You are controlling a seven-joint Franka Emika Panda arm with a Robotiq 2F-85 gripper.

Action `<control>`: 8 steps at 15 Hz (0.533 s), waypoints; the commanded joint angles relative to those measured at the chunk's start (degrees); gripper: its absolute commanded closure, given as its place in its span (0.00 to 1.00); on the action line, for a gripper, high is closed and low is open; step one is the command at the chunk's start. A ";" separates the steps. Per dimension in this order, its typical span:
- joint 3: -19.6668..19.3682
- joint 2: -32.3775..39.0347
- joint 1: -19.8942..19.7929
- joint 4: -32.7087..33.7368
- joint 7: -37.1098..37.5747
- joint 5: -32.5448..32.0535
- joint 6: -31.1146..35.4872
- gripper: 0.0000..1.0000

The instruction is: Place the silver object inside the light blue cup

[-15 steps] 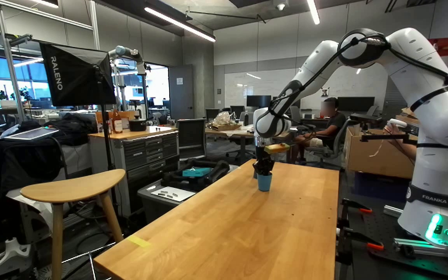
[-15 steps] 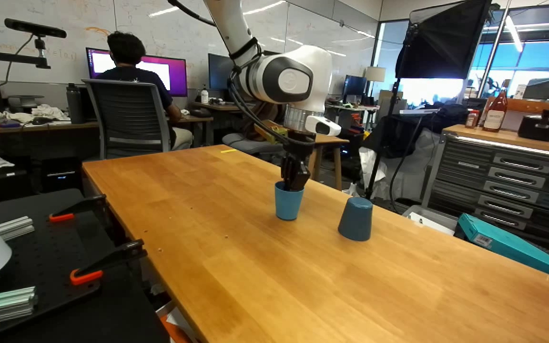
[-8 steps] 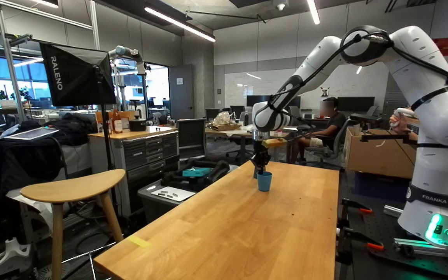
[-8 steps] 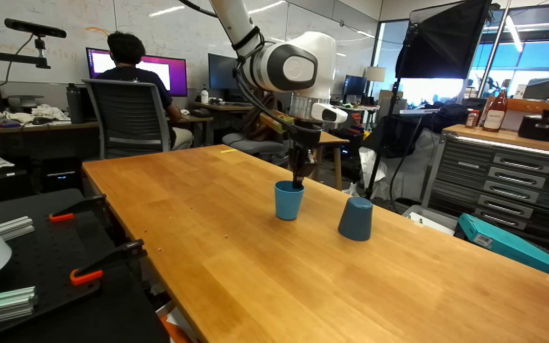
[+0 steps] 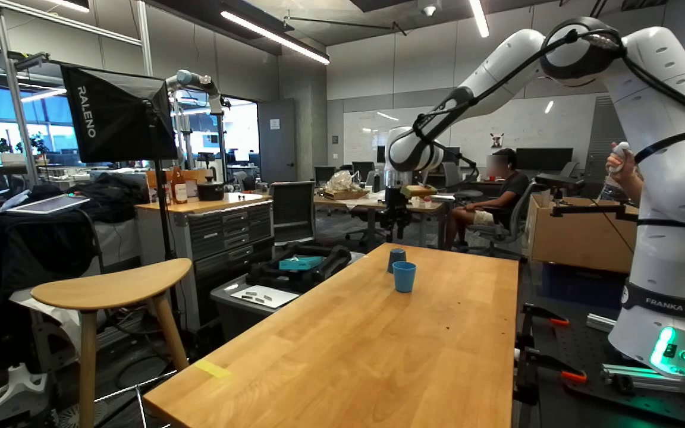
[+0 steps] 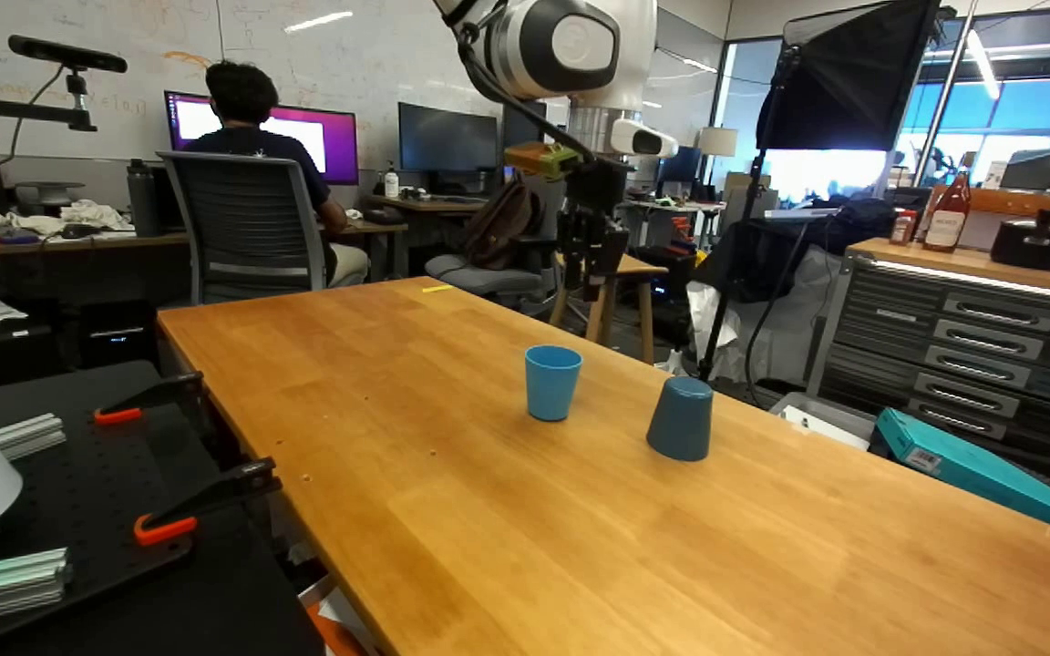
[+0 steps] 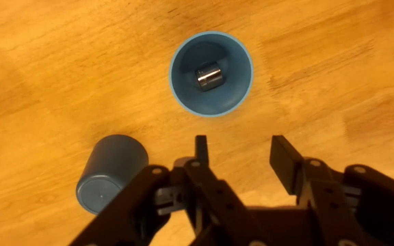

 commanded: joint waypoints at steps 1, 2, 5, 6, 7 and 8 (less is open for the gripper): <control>0.31 -4.37 0.43 1.05 -2.90 -0.94 -5.61 0.15; 0.34 -5.17 0.61 1.41 -3.43 -1.23 -6.88 0.08; 0.24 -6.38 0.99 3.21 -4.31 -2.20 -12.57 0.00; 0.19 -5.41 0.83 1.70 -3.28 -1.09 -8.29 0.03; 0.20 -5.83 0.87 2.03 -3.47 -1.20 -9.83 0.00; 0.20 -6.05 0.88 2.17 -3.62 -1.22 -10.49 0.00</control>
